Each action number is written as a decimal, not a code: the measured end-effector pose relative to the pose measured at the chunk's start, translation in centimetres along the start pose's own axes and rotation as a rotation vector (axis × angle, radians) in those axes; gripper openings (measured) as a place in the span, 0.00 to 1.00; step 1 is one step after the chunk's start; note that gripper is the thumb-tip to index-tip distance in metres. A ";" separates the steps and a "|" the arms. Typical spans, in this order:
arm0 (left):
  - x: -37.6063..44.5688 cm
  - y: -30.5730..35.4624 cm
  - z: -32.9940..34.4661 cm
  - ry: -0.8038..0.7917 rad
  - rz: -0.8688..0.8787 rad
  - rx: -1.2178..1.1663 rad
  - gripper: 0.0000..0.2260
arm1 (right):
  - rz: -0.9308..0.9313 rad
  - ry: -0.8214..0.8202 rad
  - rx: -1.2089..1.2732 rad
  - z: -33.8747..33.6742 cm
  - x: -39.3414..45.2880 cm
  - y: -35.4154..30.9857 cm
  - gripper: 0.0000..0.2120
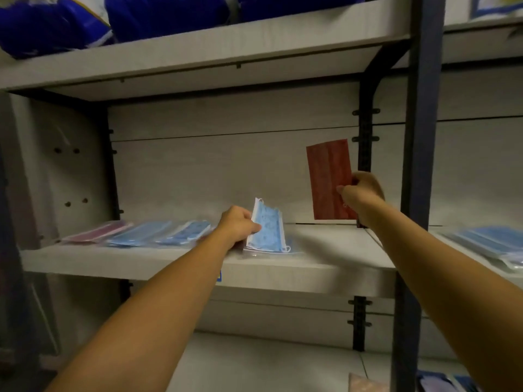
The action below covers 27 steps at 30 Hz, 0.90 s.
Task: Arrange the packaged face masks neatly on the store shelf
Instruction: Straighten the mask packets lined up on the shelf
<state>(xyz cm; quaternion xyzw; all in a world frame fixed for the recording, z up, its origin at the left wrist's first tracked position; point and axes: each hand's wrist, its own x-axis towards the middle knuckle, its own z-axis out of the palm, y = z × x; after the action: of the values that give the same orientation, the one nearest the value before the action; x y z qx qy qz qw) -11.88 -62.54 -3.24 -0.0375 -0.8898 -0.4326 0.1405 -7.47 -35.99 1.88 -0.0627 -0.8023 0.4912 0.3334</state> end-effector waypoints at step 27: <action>2.0 -4.7 -9.0 0.072 0.175 0.645 0.11 | 0.079 -0.147 0.170 6.3 0.4 -1.8 0.15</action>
<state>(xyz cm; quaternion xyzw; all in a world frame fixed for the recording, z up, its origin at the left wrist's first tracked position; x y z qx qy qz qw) -12.68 -72.59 -0.95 -0.0521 -0.9687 -0.1162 0.2130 -11.11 -41.51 1.70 -0.0298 -0.7769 0.5735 0.2582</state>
